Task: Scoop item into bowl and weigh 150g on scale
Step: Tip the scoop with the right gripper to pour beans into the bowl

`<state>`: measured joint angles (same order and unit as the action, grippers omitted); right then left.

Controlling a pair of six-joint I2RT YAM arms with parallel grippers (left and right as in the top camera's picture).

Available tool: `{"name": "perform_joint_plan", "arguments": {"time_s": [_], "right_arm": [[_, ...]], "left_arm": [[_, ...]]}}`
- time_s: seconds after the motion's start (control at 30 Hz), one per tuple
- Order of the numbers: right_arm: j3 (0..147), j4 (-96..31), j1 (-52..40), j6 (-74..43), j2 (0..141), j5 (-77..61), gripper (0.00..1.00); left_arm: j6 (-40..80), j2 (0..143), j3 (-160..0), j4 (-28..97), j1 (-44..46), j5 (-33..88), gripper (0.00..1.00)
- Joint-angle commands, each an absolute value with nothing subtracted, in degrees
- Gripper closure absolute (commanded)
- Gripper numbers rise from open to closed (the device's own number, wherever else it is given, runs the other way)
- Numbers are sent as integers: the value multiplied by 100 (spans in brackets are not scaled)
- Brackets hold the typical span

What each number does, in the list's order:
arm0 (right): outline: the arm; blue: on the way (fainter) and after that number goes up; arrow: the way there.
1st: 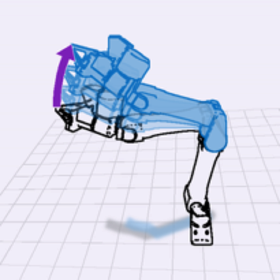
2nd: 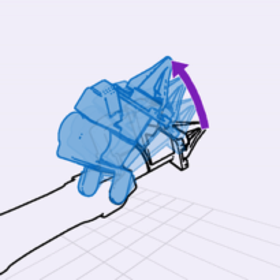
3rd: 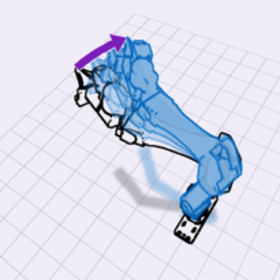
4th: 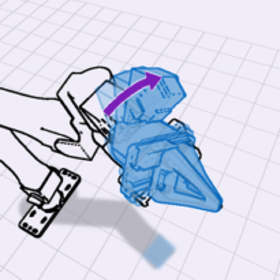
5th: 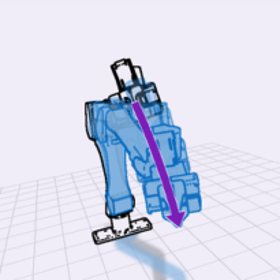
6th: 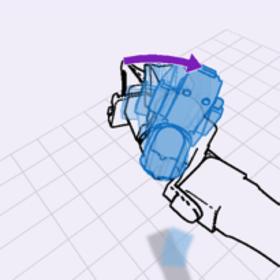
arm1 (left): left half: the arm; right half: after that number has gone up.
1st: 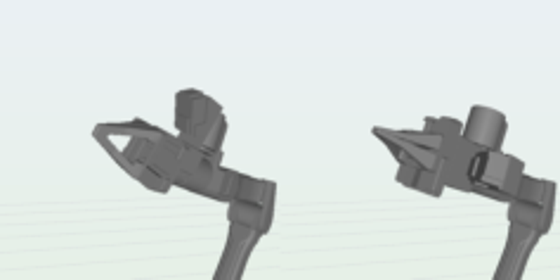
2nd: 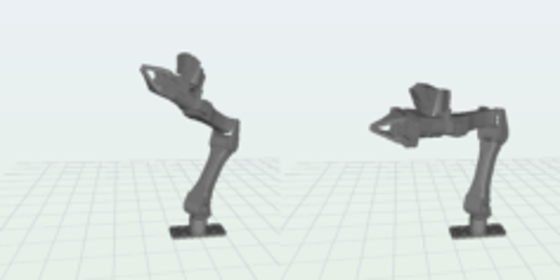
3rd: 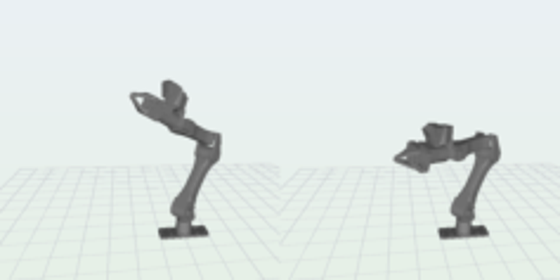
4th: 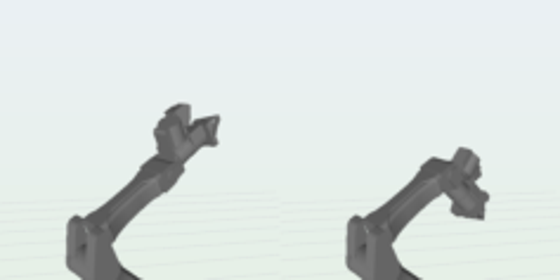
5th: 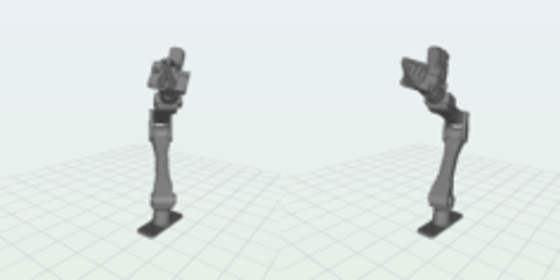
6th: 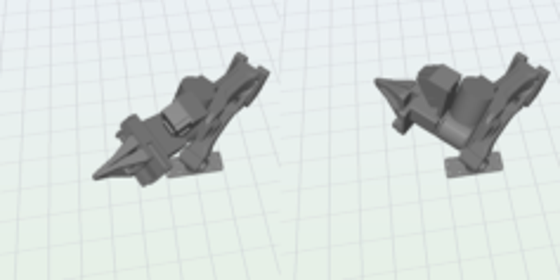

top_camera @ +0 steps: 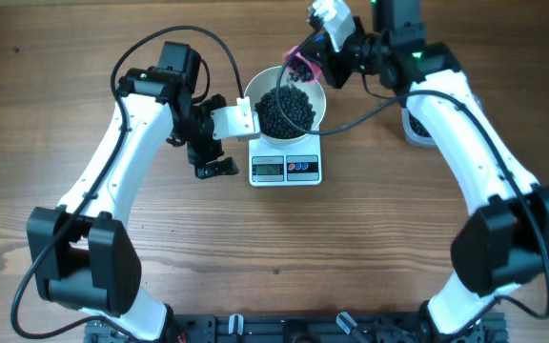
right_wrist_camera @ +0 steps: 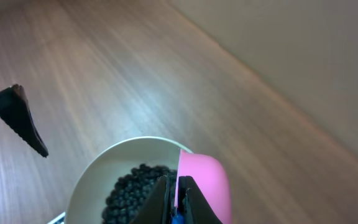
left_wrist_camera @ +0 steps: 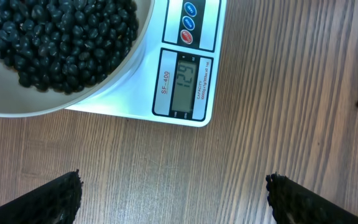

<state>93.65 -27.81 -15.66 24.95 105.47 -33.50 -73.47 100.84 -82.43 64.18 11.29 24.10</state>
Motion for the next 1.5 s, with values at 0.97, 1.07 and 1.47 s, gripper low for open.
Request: {"name": "perform_joint_plan", "arguments": {"time_s": [0.97,1.07,1.47], "right_arm": [[9504,-3083,-1579,2381,10361,-3350,96],[9502,-3083,-1579,2381,10361,-3350,96],[9502,-3083,-1579,2381,10361,-3350,96]], "left_arm": [[-7459,10106,-8206,6403,1111,2545,0],[-7459,10106,-8206,6403,1111,2545,0],[-7459,10106,-8206,6403,1111,2545,0]]}}
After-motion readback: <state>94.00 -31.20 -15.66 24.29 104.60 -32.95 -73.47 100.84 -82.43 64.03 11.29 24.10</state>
